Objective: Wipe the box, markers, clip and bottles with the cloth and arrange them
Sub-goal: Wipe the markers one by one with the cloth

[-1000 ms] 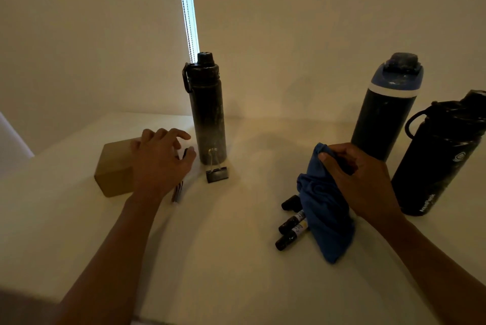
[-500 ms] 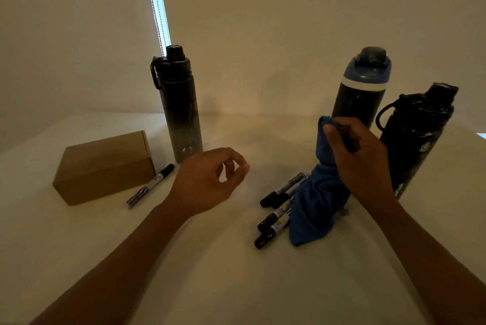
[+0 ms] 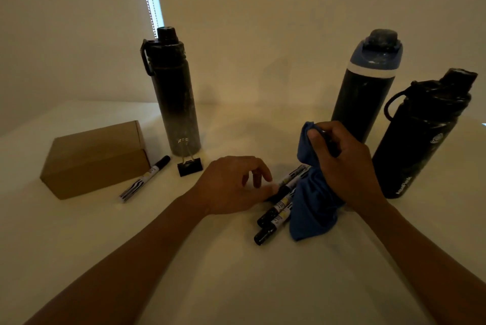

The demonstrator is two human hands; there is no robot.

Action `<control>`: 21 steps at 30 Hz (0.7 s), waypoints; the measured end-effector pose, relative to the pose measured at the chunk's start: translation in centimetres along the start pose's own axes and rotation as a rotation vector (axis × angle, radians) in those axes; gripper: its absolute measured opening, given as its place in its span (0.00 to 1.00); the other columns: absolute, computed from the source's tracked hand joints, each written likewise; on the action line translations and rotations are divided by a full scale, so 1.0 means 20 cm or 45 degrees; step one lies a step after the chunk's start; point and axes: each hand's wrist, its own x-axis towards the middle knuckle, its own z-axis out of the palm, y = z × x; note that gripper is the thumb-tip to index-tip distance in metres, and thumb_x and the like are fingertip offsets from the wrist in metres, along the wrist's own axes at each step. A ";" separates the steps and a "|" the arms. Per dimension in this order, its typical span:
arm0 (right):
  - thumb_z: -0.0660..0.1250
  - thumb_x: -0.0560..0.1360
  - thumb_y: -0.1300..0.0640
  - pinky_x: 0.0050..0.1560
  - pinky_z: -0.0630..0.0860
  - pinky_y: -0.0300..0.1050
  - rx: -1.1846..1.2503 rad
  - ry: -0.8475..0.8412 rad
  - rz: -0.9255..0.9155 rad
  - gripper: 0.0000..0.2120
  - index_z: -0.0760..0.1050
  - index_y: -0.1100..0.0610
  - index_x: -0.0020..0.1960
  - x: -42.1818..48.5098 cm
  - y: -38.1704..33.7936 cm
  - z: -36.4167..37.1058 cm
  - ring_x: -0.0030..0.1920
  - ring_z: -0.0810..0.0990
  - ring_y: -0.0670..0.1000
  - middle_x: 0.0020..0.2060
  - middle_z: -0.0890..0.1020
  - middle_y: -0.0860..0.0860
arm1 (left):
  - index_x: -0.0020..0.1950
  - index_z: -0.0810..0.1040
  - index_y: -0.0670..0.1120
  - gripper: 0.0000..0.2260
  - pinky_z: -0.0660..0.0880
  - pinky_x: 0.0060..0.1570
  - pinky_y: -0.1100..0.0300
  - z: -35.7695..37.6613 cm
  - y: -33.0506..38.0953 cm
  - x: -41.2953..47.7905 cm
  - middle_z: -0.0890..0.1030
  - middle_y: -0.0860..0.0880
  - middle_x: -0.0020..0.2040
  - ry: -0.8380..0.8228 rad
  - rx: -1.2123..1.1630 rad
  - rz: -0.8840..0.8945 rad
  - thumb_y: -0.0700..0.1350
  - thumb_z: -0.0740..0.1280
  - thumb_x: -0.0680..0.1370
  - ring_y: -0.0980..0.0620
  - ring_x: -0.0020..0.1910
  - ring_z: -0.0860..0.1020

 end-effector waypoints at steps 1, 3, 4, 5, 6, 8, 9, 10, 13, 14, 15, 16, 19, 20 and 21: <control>0.62 0.83 0.43 0.39 0.71 0.27 0.004 0.004 0.001 0.09 0.76 0.46 0.57 0.00 0.00 0.00 0.47 0.79 0.36 0.45 0.81 0.40 | 0.52 0.80 0.62 0.14 0.75 0.38 0.63 -0.01 0.00 -0.01 0.80 0.62 0.43 -0.027 0.016 0.006 0.69 0.68 0.76 0.60 0.40 0.78; 0.62 0.83 0.41 0.39 0.71 0.31 -0.001 0.010 0.020 0.10 0.74 0.46 0.57 0.00 0.00 0.00 0.46 0.78 0.35 0.45 0.80 0.40 | 0.50 0.79 0.61 0.13 0.72 0.37 0.65 -0.03 -0.01 -0.03 0.79 0.61 0.43 -0.052 0.051 -0.005 0.68 0.71 0.74 0.60 0.41 0.77; 0.62 0.83 0.41 0.39 0.71 0.32 -0.009 0.016 0.031 0.10 0.74 0.46 0.57 -0.01 0.00 0.00 0.45 0.78 0.34 0.45 0.80 0.40 | 0.49 0.79 0.61 0.14 0.72 0.37 0.65 -0.03 -0.01 -0.02 0.79 0.61 0.42 -0.067 0.080 -0.016 0.69 0.71 0.74 0.61 0.41 0.77; 0.62 0.83 0.41 0.39 0.70 0.33 -0.013 0.021 0.040 0.10 0.73 0.47 0.57 -0.01 -0.01 0.01 0.44 0.77 0.32 0.44 0.79 0.39 | 0.48 0.79 0.61 0.14 0.72 0.37 0.64 -0.04 -0.02 -0.02 0.79 0.61 0.42 -0.087 0.105 -0.022 0.69 0.71 0.73 0.61 0.40 0.77; 0.62 0.83 0.42 0.39 0.70 0.32 -0.015 0.023 0.048 0.10 0.73 0.47 0.57 -0.01 -0.01 0.01 0.44 0.77 0.31 0.44 0.79 0.38 | 0.48 0.79 0.61 0.14 0.73 0.38 0.63 -0.04 -0.02 -0.02 0.79 0.61 0.42 -0.102 0.116 -0.017 0.69 0.71 0.73 0.61 0.40 0.77; 0.62 0.83 0.41 0.39 0.70 0.33 -0.016 0.013 0.056 0.10 0.73 0.46 0.57 -0.02 -0.01 0.01 0.44 0.77 0.32 0.44 0.79 0.39 | 0.49 0.79 0.60 0.13 0.74 0.39 0.61 -0.03 -0.02 -0.01 0.78 0.61 0.41 -0.103 0.128 0.013 0.67 0.71 0.73 0.62 0.40 0.76; 0.62 0.83 0.41 0.40 0.70 0.33 -0.017 0.005 0.055 0.10 0.72 0.46 0.57 -0.03 -0.02 0.01 0.45 0.77 0.33 0.45 0.79 0.39 | 0.49 0.80 0.59 0.12 0.74 0.40 0.61 -0.03 -0.01 -0.01 0.78 0.62 0.41 -0.087 0.142 0.020 0.66 0.71 0.74 0.62 0.40 0.76; 0.61 0.83 0.41 0.40 0.71 0.34 -0.018 -0.002 0.055 0.09 0.72 0.45 0.57 -0.03 -0.02 0.01 0.46 0.77 0.34 0.45 0.79 0.39 | 0.49 0.80 0.59 0.11 0.73 0.39 0.62 -0.03 -0.02 -0.01 0.79 0.62 0.41 -0.057 0.150 0.021 0.64 0.72 0.74 0.63 0.40 0.76; 0.60 0.84 0.42 0.41 0.72 0.35 -0.008 -0.008 0.055 0.08 0.72 0.44 0.56 -0.03 -0.02 0.00 0.47 0.78 0.33 0.45 0.80 0.39 | 0.47 0.80 0.58 0.09 0.73 0.34 0.61 -0.04 -0.04 -0.01 0.79 0.61 0.42 0.118 0.088 0.011 0.62 0.71 0.75 0.60 0.37 0.76; 0.60 0.84 0.42 0.41 0.71 0.34 -0.005 -0.014 0.055 0.08 0.73 0.44 0.57 -0.03 -0.03 0.00 0.47 0.78 0.33 0.45 0.80 0.38 | 0.48 0.80 0.58 0.09 0.75 0.33 0.58 -0.04 -0.04 -0.01 0.80 0.61 0.43 0.196 0.049 0.011 0.62 0.71 0.76 0.58 0.36 0.77; 0.59 0.84 0.42 0.41 0.70 0.32 -0.008 -0.024 0.055 0.08 0.73 0.43 0.57 -0.03 -0.03 0.00 0.47 0.77 0.32 0.45 0.80 0.38 | 0.49 0.80 0.58 0.08 0.76 0.33 0.56 -0.05 -0.05 0.00 0.80 0.60 0.44 0.274 -0.012 0.002 0.60 0.71 0.77 0.55 0.36 0.77; 0.59 0.84 0.41 0.41 0.69 0.29 -0.017 -0.035 0.054 0.08 0.73 0.42 0.56 -0.02 -0.03 0.00 0.46 0.77 0.31 0.45 0.79 0.37 | 0.49 0.81 0.57 0.07 0.77 0.34 0.57 -0.06 -0.05 0.00 0.81 0.60 0.44 0.354 -0.094 -0.023 0.59 0.71 0.78 0.53 0.36 0.78; 0.58 0.85 0.42 0.39 0.68 0.25 -0.029 -0.055 0.040 0.07 0.73 0.41 0.55 -0.02 -0.04 0.00 0.45 0.76 0.31 0.43 0.78 0.36 | 0.51 0.83 0.54 0.05 0.72 0.35 0.68 -0.08 -0.04 0.01 0.82 0.61 0.45 0.551 -0.310 -0.143 0.53 0.72 0.80 0.52 0.37 0.78; 0.58 0.85 0.42 0.39 0.68 0.25 -0.017 -0.052 0.033 0.07 0.73 0.41 0.56 -0.02 -0.04 0.00 0.45 0.76 0.32 0.43 0.78 0.37 | 0.51 0.83 0.53 0.04 0.71 0.36 0.69 -0.08 -0.03 0.01 0.82 0.60 0.45 0.589 -0.361 -0.172 0.52 0.72 0.80 0.53 0.38 0.78; 0.58 0.85 0.42 0.40 0.69 0.26 -0.003 -0.045 0.026 0.08 0.74 0.42 0.56 -0.02 -0.04 0.00 0.45 0.77 0.34 0.43 0.78 0.38 | 0.52 0.84 0.53 0.04 0.71 0.36 0.69 -0.09 -0.03 0.01 0.82 0.60 0.45 0.613 -0.408 -0.199 0.52 0.72 0.80 0.53 0.38 0.78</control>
